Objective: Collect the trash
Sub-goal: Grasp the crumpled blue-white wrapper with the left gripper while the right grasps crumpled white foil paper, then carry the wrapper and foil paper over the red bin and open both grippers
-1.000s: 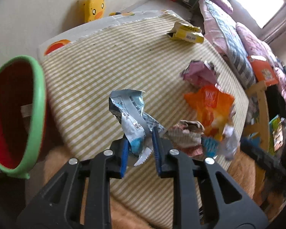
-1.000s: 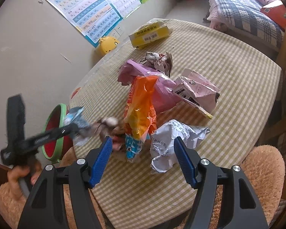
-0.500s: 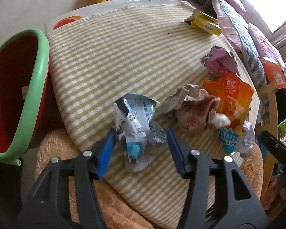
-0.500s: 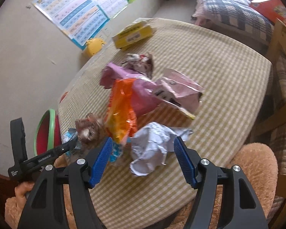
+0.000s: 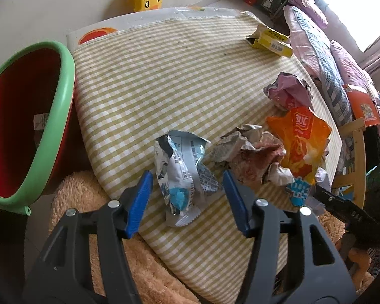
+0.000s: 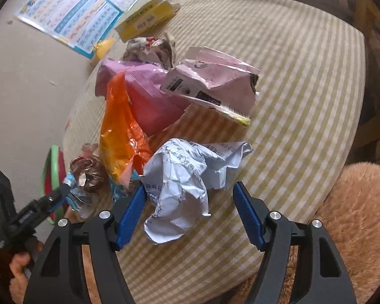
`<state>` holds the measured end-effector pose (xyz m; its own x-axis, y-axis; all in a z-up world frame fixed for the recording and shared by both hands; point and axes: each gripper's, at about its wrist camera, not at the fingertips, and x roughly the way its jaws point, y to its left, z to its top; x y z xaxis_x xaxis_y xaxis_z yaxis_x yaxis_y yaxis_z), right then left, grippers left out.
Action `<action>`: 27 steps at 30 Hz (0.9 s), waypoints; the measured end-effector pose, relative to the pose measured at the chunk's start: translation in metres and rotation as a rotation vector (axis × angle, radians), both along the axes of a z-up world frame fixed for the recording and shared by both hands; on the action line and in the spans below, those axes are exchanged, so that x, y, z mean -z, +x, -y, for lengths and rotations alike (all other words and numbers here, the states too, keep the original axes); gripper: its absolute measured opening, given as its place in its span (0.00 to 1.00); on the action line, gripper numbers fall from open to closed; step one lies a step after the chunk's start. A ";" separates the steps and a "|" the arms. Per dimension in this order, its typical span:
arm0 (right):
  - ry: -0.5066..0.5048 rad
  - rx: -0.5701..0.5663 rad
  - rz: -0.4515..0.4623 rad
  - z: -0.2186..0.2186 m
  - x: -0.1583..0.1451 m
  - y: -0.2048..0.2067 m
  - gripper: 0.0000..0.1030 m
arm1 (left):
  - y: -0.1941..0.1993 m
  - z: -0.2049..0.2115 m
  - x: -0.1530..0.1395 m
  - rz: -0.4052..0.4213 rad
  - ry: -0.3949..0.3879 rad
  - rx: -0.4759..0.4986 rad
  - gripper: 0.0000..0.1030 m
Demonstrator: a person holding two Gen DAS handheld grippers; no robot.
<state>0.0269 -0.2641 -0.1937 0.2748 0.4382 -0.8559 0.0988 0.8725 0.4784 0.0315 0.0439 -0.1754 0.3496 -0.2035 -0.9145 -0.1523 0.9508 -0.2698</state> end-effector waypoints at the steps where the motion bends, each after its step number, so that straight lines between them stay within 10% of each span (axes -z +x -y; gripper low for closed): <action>1: 0.001 0.003 0.018 0.002 -0.004 -0.001 0.55 | 0.000 0.000 0.002 -0.006 -0.004 -0.002 0.54; 4: -0.018 -0.005 0.064 0.002 -0.014 -0.004 0.38 | 0.000 0.001 0.006 -0.021 -0.019 -0.004 0.54; 16: 0.003 0.039 0.217 0.007 -0.048 -0.014 0.37 | -0.001 0.005 0.017 -0.042 -0.032 0.013 0.53; 22: 0.008 0.026 0.221 -0.001 -0.052 -0.015 0.37 | -0.002 0.008 0.015 -0.028 -0.039 0.031 0.27; 27: -0.013 0.004 0.239 -0.008 -0.057 -0.017 0.37 | -0.003 0.008 0.009 -0.003 -0.026 0.035 0.24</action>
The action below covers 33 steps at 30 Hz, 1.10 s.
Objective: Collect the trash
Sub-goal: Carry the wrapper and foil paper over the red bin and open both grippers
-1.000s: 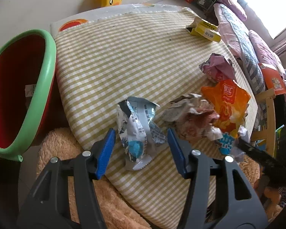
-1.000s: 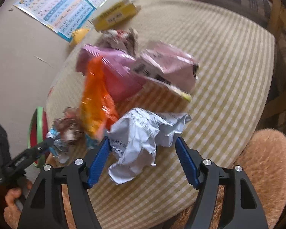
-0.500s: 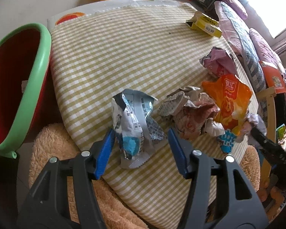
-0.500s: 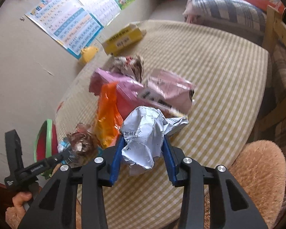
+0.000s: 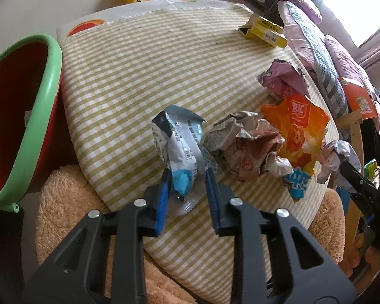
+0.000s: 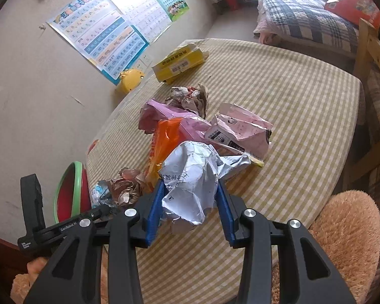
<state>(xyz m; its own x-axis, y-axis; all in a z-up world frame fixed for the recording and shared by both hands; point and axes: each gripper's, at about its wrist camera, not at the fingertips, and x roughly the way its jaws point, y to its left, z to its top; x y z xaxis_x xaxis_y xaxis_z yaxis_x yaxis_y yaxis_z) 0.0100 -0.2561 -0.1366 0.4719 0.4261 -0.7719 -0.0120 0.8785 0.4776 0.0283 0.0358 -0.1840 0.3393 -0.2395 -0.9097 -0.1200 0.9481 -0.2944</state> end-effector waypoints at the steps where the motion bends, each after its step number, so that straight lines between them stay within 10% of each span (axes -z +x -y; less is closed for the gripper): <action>1: -0.001 -0.002 0.004 -0.001 -0.001 0.000 0.37 | 0.000 0.000 -0.002 0.006 0.001 -0.002 0.24; 19: -0.075 -0.177 0.134 -0.070 -0.053 0.011 0.38 | -0.015 -0.040 -0.074 0.262 0.081 -0.107 0.22; 33: -0.106 -0.367 0.145 -0.162 -0.057 0.019 0.38 | -0.037 -0.096 -0.079 0.298 0.064 -0.214 0.22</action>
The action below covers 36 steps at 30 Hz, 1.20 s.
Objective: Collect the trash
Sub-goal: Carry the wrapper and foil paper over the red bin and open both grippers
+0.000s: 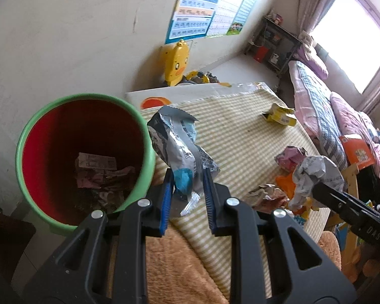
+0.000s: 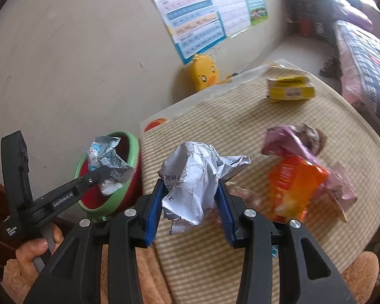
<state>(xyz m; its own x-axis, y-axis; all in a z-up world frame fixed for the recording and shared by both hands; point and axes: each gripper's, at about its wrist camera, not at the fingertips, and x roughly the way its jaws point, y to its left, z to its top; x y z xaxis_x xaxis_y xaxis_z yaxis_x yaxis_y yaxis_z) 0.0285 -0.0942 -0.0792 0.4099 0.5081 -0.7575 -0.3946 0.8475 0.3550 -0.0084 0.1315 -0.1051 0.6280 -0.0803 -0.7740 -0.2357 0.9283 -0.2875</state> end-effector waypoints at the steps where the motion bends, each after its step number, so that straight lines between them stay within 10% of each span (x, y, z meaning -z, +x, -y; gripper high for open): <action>1: -0.002 -0.010 0.001 -0.006 -0.001 0.000 0.38 | -0.001 -0.004 0.001 -0.001 -0.007 -0.009 0.22; 36: 0.030 -0.328 -0.058 -0.202 0.019 0.016 0.47 | -0.053 -0.133 0.041 -0.087 -0.008 -0.341 0.22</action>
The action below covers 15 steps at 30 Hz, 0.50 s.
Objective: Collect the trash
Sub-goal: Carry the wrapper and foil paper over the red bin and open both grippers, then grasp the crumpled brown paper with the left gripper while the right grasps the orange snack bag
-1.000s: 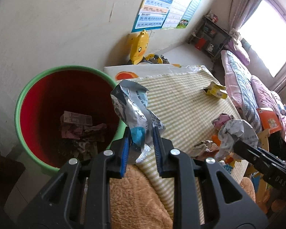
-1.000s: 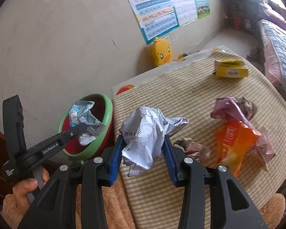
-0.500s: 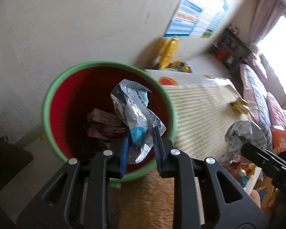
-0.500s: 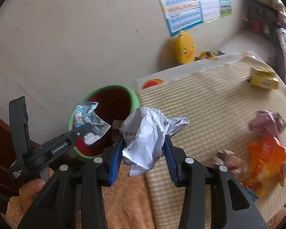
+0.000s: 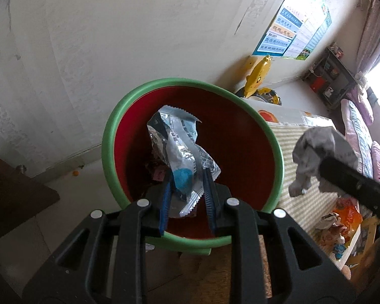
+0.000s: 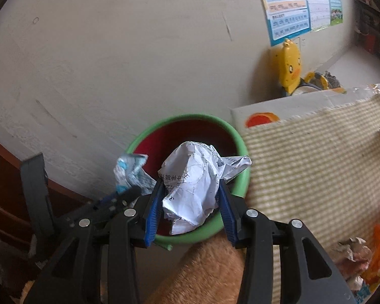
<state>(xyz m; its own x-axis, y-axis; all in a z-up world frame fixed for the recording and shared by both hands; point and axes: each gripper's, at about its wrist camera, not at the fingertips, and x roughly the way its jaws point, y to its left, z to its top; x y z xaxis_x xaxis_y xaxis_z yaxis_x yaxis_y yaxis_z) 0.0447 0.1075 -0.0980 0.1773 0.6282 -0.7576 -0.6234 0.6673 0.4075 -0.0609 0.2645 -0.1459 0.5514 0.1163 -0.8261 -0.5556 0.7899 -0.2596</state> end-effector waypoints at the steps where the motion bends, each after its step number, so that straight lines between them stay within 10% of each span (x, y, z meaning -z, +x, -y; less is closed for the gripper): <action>1: 0.018 -0.005 -0.009 -0.003 -0.001 0.001 0.52 | -0.001 -0.001 0.001 -0.003 0.001 -0.012 0.23; 15: 0.016 0.040 -0.023 0.038 -0.007 -0.004 0.62 | 0.005 0.010 -0.003 0.021 -0.020 -0.017 0.39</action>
